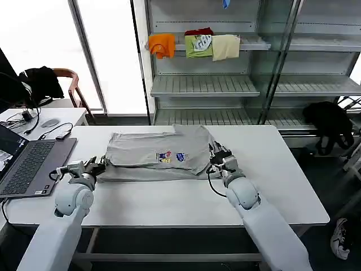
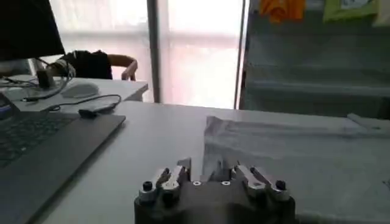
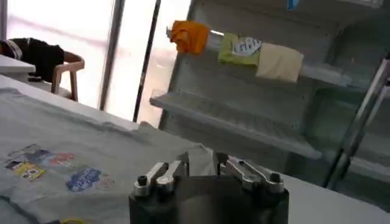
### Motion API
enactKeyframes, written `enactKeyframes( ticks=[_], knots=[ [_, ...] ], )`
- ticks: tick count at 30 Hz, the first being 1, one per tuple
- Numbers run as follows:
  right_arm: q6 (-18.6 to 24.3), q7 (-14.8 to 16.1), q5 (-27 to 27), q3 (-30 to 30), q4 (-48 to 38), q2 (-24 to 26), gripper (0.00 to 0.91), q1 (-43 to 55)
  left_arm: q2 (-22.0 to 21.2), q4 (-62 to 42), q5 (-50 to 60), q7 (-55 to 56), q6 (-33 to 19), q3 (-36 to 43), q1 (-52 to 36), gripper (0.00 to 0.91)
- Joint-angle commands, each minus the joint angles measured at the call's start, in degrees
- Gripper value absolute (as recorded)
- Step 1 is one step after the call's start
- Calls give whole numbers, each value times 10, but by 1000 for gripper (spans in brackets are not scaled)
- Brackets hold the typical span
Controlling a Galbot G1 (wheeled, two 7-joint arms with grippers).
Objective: Fold and organize the clothes.
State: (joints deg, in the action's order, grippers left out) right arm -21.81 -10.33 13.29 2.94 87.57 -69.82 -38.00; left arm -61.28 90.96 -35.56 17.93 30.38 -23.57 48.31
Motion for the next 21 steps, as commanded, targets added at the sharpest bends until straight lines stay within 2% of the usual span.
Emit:
enactKeyframes(
  ticks=[1, 2, 6, 9, 12, 19, 21],
  knots=[
    [-37, -23, 26, 17, 47, 8, 907, -9, 38, 99, -14, 5, 25, -22, 37, 907],
    [-46, -21, 37, 19, 66, 16, 907, -20, 46, 123, -22, 3, 26, -25, 59, 907],
    [-96, -7, 141, 47, 169, 74, 907, -92, 59, 184, -35, -12, 27, -51, 134, 907],
    [-107, 3, 171, 71, 208, 95, 907, -153, 60, 197, -39, -24, 26, -62, 164, 907],
    [-113, 3, 197, 90, 229, 102, 907, -197, 57, 203, -45, -34, 26, -67, 186, 907],
    [-113, 14, 206, 105, 243, 111, 907, -232, 44, 181, -48, -44, 26, -63, 188, 907],
    [-111, 15, 205, 104, 232, 106, 867, -225, 40, 166, -50, -44, 26, -61, 178, 907]
  ],
)
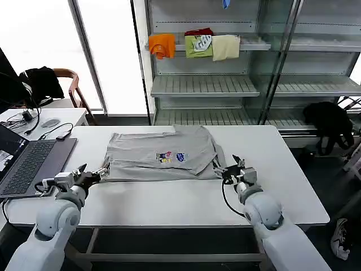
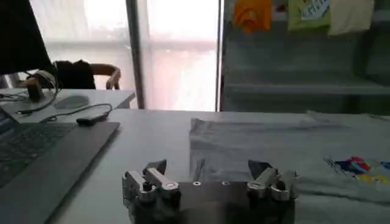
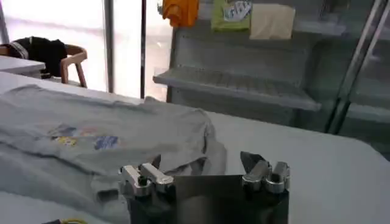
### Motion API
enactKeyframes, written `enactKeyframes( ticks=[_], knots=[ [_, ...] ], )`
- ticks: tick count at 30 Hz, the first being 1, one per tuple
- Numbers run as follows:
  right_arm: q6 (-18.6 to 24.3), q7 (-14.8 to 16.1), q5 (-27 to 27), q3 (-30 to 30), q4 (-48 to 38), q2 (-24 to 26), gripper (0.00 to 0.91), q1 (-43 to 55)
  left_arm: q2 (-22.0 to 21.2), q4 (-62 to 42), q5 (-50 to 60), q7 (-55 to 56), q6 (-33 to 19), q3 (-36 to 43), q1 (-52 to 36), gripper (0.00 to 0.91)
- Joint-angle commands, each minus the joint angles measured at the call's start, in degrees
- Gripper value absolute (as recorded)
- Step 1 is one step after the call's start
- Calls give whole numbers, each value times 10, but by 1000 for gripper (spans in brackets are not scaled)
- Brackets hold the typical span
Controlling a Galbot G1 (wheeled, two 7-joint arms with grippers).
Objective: Fold and organize the clothes.
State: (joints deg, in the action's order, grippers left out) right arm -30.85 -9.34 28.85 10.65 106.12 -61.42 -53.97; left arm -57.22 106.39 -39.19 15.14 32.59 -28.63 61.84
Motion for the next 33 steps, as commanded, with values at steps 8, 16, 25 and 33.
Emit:
enactKeyframes(
  ticks=[8, 16, 25, 33],
  knots=[
    [-21, 3, 44, 12, 24, 3, 796, -34, -3, -47, -19, -21, 4, -9, 16, 907],
    [-13, 4, 28, -1, -11, -13, 574, 7, -6, -83, -19, -25, -3, -4, 6, 655],
    [-10, 6, 17, -17, -43, -30, 292, 25, -2, -124, -17, -32, -9, 0, -21, 484],
    [-11, 5, 17, -16, -58, -36, 282, 29, 0, -135, -14, -42, -10, 4, -26, 484]
  ],
)
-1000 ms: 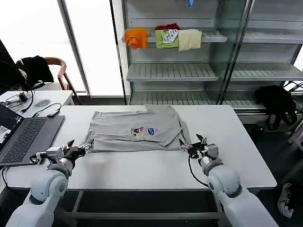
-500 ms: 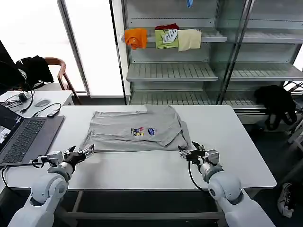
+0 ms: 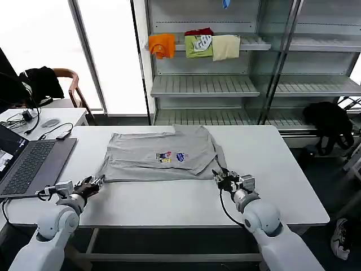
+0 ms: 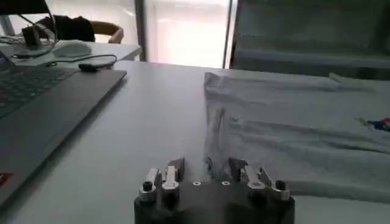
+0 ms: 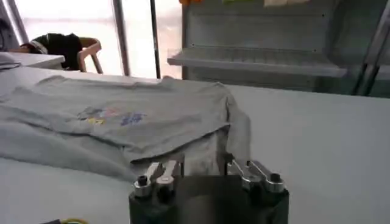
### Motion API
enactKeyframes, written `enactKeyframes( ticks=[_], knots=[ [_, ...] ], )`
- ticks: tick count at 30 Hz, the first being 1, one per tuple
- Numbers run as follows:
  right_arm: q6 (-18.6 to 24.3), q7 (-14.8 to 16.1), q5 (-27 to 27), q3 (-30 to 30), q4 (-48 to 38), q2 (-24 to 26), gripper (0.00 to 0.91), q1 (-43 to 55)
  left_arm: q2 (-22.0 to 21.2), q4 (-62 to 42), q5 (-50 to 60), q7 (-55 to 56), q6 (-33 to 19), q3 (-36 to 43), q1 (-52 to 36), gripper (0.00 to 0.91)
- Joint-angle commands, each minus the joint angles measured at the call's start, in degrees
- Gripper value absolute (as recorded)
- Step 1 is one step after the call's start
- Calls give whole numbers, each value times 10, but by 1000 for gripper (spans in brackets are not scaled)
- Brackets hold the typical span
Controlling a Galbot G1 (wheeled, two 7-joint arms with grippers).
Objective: Fold and organize the clothes.
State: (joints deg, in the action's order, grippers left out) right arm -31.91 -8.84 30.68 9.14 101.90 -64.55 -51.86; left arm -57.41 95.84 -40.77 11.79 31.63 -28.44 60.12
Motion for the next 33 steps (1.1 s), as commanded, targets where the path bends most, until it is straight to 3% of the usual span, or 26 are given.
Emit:
enactKeyframes(
  ticks=[1, 2, 3, 4, 5, 6, 9, 11, 13, 15, 16, 17, 20, 33],
  knots=[
    [0, 0, -1, 1, -15, -4, 282, 7, 1, -28, 2, -9, 0, 2, -9, 494],
    [1, 0, -1, 4, -13, -3, 292, 6, 1, -28, 2, -9, 0, 2, -9, 574],
    [1, 0, 0, 6, -10, -2, 433, 6, 1, -27, 2, -9, 0, 2, -9, 635],
    [1, -1, 1, 8, -7, 0, 433, 5, 1, -26, 3, -8, 0, 1, -8, 736],
    [1, -1, 2, 10, -3, 1, 675, 3, 1, -25, 3, -8, 0, 1, -8, 746],
    [1, -2, 2, 11, 0, 3, 725, 2, 2, -24, 3, -8, 0, 1, -7, 746],
    [1, 0, 3, 14, 7, 8, 766, -3, 3, -23, 3, -9, 0, 0, -7, 746],
    [0, 0, 2, 15, 6, 7, 725, -7, 3, -24, 3, -9, 1, 0, -8, 736],
    [-2, 0, 2, 14, -2, 3, 595, -11, 3, -25, 3, -10, 1, 0, -7, 715],
    [-2, 1, 0, 11, -6, 1, 322, -12, 4, -27, 3, -11, 1, 0, -7, 403],
    [-3, 2, 0, 8, -8, 0, 252, -12, 5, -27, 3, -12, 2, 0, -8, 343],
    [-4, 2, 0, 6, -7, 0, 121, -11, 5, -28, 3, -13, 2, 0, -8, 212],
    [-11, 2, 0, -1, -4, 0, 0, -4, 5, -27, 3, -16, 4, 1, -9, 40],
    [-13, -3, 1, -17, 21, 24, 0, 0, 18, 4, 0, -31, 11, -2, 11, 20]
  ],
)
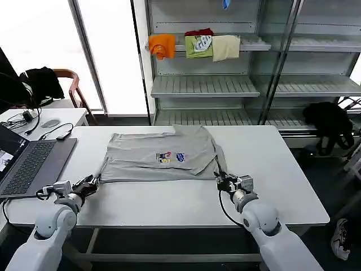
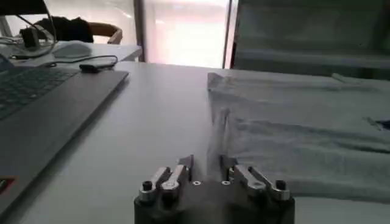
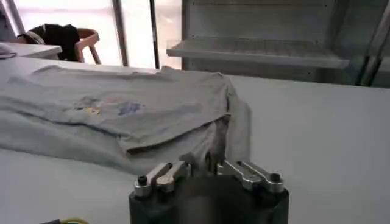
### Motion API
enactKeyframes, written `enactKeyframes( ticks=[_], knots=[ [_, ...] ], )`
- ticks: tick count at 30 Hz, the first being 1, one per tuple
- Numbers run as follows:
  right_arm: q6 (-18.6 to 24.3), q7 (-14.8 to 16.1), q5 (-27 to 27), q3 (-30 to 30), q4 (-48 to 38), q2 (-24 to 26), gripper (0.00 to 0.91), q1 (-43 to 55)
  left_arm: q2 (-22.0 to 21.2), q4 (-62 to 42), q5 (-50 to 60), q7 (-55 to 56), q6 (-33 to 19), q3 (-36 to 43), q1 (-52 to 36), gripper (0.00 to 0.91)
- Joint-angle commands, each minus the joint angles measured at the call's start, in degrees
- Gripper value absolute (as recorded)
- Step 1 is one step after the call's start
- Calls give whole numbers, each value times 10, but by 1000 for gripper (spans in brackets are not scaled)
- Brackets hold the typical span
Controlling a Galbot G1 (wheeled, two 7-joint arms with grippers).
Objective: Fold and organize the clothes.
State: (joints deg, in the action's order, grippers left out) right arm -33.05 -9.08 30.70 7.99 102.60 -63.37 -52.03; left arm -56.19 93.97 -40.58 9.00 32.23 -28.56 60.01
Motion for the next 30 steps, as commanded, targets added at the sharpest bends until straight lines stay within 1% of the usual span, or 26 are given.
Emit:
enactKeyframes(
  ticks=[1, 3, 9, 13, 15, 19, 24, 30],
  knots=[
    [-2, -2, 3, -5, 19, 18, 0, 0, 8, 30, -2, -2, 6, -2, 14, 20],
    [-2, -4, 6, -4, 28, 28, 0, -3, 11, 46, -5, 6, 7, -4, 18, 20],
    [-3, -8, 35, 15, 88, 86, 0, -38, 26, 117, -35, 47, 8, -16, 37, 10],
    [-3, -8, 53, 33, 127, 125, 0, -72, 39, 165, -41, 70, 9, -22, 66, 10],
    [-3, -9, 68, 46, 151, 145, 0, -95, 41, 196, -41, 87, 9, -25, 84, 10],
    [-3, -4, 75, 75, 193, 176, 0, -161, 48, 246, -38, 114, 10, -31, 128, 10],
    [-2, 3, 74, 115, 230, 186, 0, -220, 39, 297, -14, 142, 10, -41, 216, 10],
    [-2, 3, 62, 136, 252, 175, 0, -280, 13, 320, 3, 184, 9, -42, 267, 20]
  ],
)
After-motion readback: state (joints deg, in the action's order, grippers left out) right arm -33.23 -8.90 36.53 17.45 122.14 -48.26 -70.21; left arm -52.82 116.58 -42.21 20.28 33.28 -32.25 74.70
